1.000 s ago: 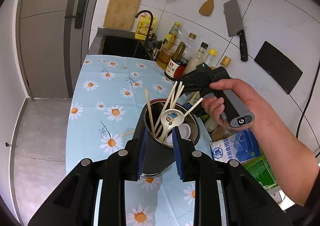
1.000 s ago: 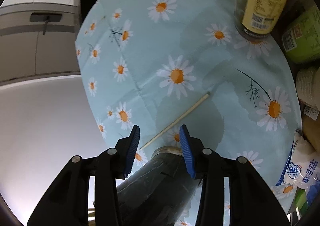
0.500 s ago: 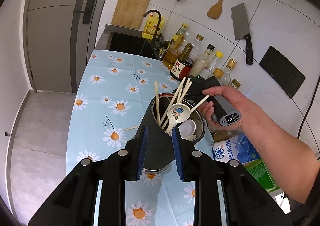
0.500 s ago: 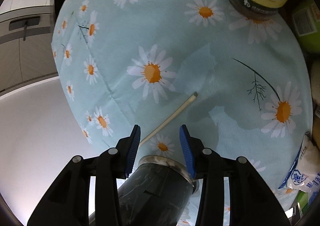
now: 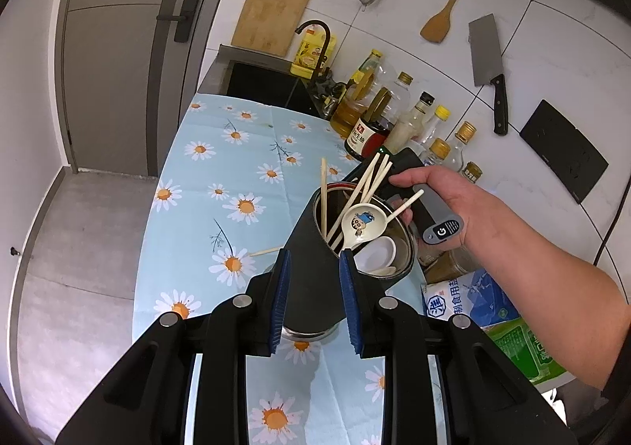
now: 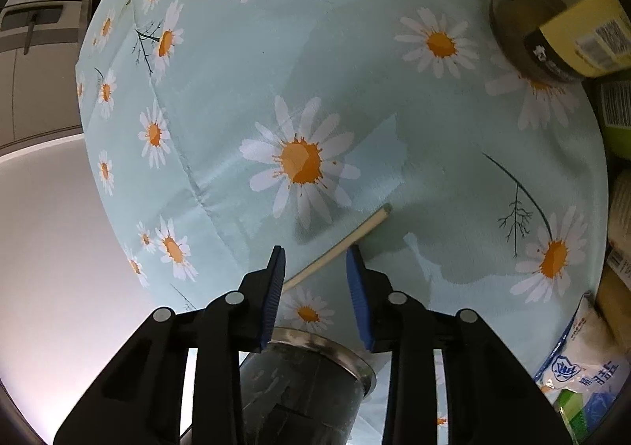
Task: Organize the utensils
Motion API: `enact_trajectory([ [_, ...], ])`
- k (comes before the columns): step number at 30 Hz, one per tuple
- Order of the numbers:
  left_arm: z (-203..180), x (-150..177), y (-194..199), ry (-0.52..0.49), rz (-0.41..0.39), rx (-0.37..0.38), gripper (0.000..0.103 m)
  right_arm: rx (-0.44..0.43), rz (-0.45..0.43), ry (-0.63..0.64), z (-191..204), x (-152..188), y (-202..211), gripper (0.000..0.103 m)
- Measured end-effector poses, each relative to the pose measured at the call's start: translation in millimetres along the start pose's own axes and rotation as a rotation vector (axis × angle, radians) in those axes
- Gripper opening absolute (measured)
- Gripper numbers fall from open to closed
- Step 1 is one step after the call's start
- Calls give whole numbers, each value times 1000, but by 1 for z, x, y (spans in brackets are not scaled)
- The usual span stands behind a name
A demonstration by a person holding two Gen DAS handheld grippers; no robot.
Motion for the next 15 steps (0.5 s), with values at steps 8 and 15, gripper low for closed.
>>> enact_trajectory([
  [8, 3, 5, -4, 8, 21, -10, 24, 123, -19, 58, 17, -18, 5, 9],
  [15, 5, 5, -12, 17, 39, -15, 24, 159, -31, 74, 34, -29, 8, 17],
])
Point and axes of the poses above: each gripper's, at about its wrist camera, not at the fingertips, and y roughly against the way its jaws point, z to its left, x to its underside, the point moved 4 cm from there along -y, roughly the way its jaws point, and after that the axes turned 13 degrees about z, right-handed, at the moved point
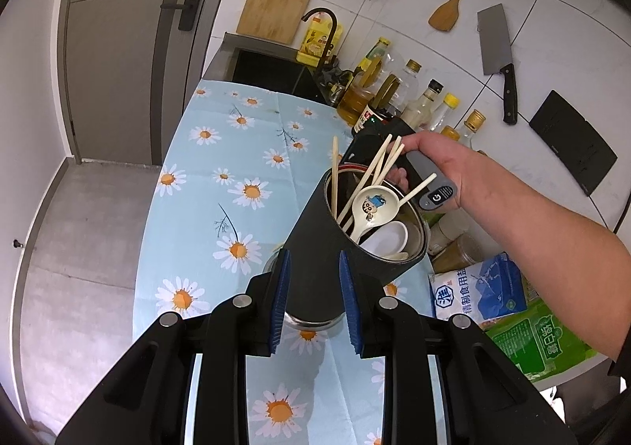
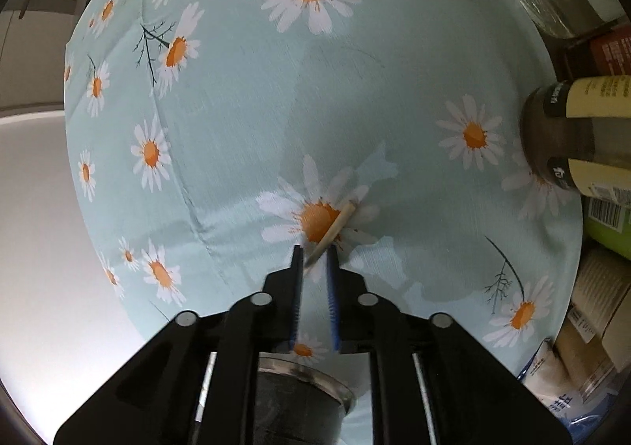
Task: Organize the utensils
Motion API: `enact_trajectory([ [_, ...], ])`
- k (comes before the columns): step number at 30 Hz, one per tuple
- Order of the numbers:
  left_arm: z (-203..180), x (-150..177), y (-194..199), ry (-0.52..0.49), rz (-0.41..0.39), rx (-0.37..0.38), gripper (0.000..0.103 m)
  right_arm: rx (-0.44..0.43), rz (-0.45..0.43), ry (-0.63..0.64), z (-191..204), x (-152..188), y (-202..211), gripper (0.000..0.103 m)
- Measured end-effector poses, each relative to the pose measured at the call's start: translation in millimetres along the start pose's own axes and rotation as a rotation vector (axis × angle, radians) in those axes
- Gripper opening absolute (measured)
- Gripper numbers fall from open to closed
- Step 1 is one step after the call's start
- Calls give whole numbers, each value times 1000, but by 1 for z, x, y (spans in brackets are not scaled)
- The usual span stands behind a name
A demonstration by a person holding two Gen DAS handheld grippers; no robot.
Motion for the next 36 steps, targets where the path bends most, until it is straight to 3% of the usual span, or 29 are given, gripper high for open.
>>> enact_trajectory([
  [5, -9, -1, 6, -17, -12, 12, 24, 66, -3, 0, 11, -5, 2, 16],
  [7, -14, -1, 8, -27, -17, 21, 24, 73, -11, 9, 15, -7, 4, 11],
  [15, -16, 3, 8, -31, -17, -8, 24, 46, -17, 42, 21, -9, 5, 10],
  [22, -12, 3, 13, 3, -45, 5, 24, 18, -90, 131, 16, 2, 43, 9],
  [36, -25, 9, 16, -38, -44, 14, 24, -14, -287, 303, 28, 39, 114, 5],
])
Point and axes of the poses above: each gripper's, at about its wrist camera, not at the fingertips, and y roughly against the way its jaws point, z to its left, x to its underside, the point moved 4 cm from there along -y, roughly the way its jaws point, and after that the axes turned 13 degrees about z, right-handed, at the moved point
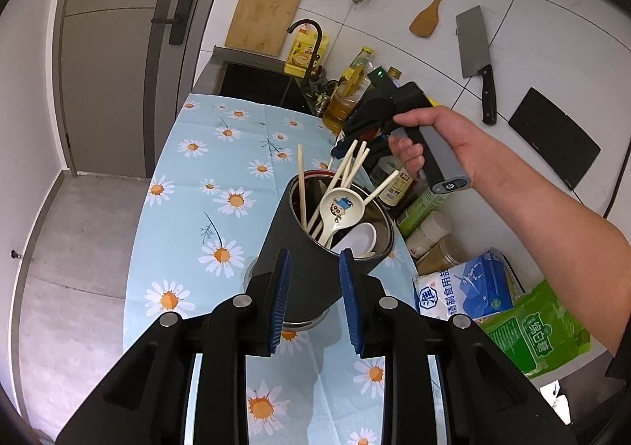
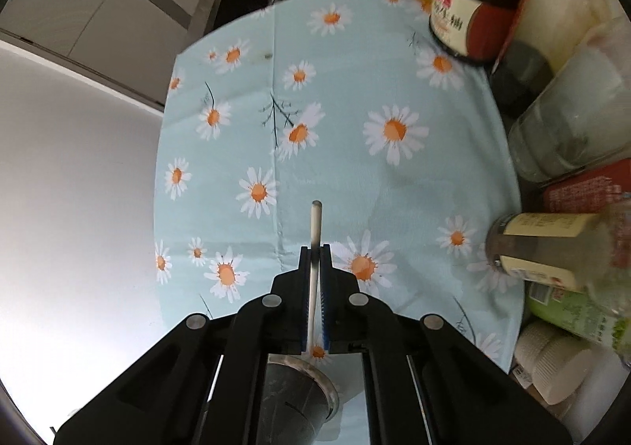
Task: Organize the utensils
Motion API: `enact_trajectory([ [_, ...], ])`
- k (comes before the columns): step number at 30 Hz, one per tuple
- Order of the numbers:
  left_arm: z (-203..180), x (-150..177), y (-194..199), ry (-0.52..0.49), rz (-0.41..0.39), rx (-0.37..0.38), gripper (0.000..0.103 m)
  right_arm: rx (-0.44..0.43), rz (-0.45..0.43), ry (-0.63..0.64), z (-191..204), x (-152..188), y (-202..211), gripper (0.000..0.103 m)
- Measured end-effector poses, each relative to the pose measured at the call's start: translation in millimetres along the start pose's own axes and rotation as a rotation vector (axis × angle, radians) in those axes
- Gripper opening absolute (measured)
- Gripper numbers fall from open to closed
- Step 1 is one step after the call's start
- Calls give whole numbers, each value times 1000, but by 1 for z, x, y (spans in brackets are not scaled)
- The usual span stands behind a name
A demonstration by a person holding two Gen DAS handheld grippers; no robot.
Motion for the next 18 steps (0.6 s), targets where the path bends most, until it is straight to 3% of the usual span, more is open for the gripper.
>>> enact_trajectory([
  [18, -20, 5, 15, -53, -31, 30, 24, 54, -137, 109, 12, 31, 81, 5],
])
Point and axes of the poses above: each gripper's, at about its wrist camera, not at the fingertips, and y roughly against the way its jaws point, z to its left, x to its underside, the point moved 4 cm from there along -y, roughly the way its jaws point, and after that the axes turned 13 degrees about z, right-handed, at the moved point
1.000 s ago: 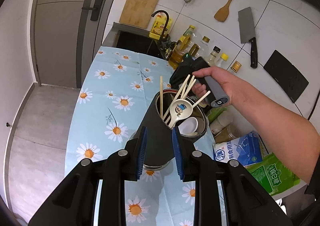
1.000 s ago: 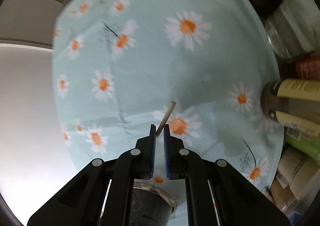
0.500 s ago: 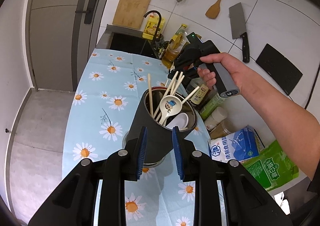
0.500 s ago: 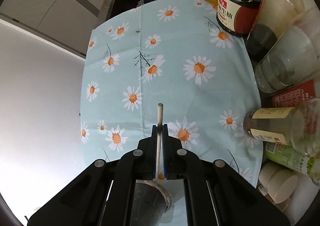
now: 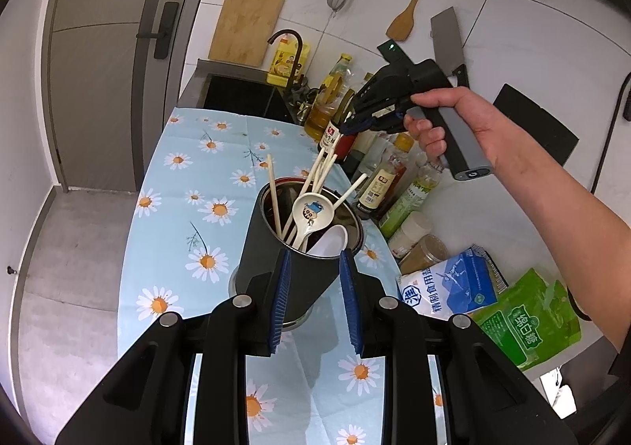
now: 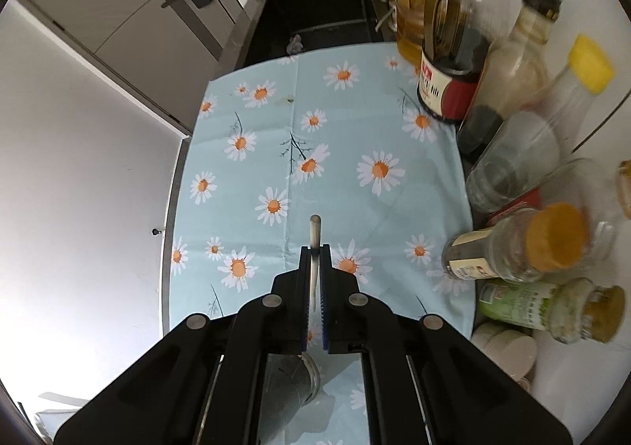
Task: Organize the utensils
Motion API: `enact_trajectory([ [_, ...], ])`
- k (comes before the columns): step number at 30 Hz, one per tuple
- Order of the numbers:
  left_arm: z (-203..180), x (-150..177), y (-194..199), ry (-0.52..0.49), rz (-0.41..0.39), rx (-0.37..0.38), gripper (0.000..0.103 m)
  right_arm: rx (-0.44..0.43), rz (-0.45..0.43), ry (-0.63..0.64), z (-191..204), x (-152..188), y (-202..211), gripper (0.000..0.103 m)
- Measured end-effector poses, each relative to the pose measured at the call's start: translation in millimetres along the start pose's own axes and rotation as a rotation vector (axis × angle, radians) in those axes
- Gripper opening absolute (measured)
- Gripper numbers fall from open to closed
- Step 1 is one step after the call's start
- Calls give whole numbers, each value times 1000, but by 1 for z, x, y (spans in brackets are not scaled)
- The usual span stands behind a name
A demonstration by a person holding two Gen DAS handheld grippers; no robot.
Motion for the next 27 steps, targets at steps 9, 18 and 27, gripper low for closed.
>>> enact_trajectory([
  [9, -9, 8, 9, -35, 0, 37, 24, 42, -64, 50, 18, 26, 44, 5],
  [18, -14, 11, 24, -85, 11, 77, 24, 78, -146, 66, 36, 61, 99, 5],
  [27, -9, 14, 38, -117, 39, 90, 24, 97, -183, 85, 53, 96, 137, 5],
])
Point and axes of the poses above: each gripper's, at about its wrist camera, not at the fingertips, and y roughly against the way its jaws point, z to its left, x to its underside, the point moved 4 cm from there along -y, roughly the way its jaws point, and after that the axes turned 13 degrees about z, right-handed, at the moved point
